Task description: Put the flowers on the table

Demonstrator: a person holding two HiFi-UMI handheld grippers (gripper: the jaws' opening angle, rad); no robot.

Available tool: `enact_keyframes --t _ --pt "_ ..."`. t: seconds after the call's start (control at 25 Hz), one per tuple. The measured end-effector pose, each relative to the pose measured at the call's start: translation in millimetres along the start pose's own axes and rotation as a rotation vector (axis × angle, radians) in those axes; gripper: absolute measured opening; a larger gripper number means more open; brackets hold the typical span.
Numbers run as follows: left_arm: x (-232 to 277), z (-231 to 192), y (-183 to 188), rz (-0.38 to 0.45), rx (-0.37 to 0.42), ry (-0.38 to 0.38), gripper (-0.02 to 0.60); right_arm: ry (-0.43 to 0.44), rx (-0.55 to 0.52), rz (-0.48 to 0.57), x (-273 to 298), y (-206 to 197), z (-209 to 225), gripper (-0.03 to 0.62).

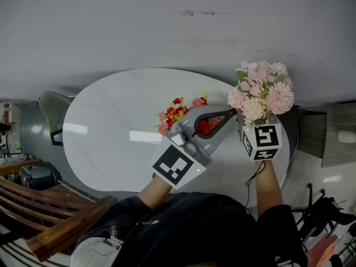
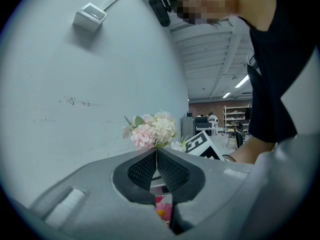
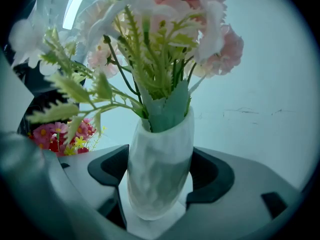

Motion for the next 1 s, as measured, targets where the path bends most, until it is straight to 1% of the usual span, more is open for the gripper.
enact_keyframes --t 0.24,0.64,0.84,1.0 --pt "-1.4 0.3 0.0 0.01 -0.001 0.0 -0.002 0.02 -0.008 -0.004 1.7 0.4 -2.4 0.368" --pt "-4.7 2.3 3.0 0.016 0.002 -0.001 -0.002 0.013 -0.019 0.01 -0.7 5.4 -3.9 0.37" --pt "-5.1 4.0 4.7 0.021 0.003 -0.002 -0.002 0.001 -0.017 0.006 -3.4 6.8 -2.9 0.387" --pt "-6.3 5.4 6.2 0.022 0.009 -0.003 -0.002 0.008 -0.024 0.01 -5.6 8.1 -4.1 0.398"
Point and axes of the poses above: the fingertips, and each gripper's own axes: x forward along the fingers, z to its right, y out of its top, the point moved 9 cm from there along -x, backward along the fingers, and after that the axes turned 1 degree about z, right-handed, at the moved point
